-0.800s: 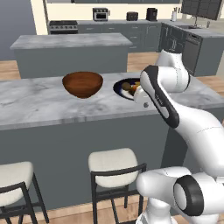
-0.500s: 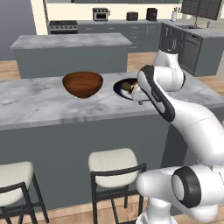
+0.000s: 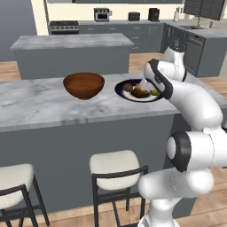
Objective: Take the fruits from the plate on the dining counter and place two fruits in each bowl.
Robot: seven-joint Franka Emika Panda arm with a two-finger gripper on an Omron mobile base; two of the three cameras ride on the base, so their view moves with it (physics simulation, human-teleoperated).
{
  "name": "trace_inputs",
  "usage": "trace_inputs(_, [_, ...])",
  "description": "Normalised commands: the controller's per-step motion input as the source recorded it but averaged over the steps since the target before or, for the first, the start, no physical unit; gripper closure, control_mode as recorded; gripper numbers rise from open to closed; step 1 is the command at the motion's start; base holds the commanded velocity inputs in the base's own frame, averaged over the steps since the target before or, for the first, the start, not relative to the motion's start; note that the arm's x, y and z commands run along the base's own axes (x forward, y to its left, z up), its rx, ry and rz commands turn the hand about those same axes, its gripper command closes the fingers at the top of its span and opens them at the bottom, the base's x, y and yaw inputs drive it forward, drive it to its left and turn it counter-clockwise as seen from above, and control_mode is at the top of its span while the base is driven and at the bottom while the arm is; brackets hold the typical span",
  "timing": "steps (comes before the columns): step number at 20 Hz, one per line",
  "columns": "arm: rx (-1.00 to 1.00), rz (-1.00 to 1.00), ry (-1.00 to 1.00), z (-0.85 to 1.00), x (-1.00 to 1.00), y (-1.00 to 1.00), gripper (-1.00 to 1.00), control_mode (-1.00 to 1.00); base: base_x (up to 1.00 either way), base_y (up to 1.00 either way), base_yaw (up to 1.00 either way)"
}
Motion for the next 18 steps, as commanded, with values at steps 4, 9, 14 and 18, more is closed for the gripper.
trace_inputs(4, [-0.04,-0.05,-0.15,-0.04,0.88,-0.80,-1.00,-1.00,0.00,0.00,0.00])
trace_inputs(9, [-0.01,-0.04,0.02,-0.09,0.86,-0.38,-1.00,-1.00,0.00,0.00,0.00])
trace_inputs(14, [0.00,0.00,0.00,-0.22,0.94,0.00,-1.00,-1.00,0.00,0.00,0.00])
trace_inputs(18, [0.00,0.00,0.00,0.03,-0.17,0.00,-1.00,-1.00,0.00,0.00,0.00])
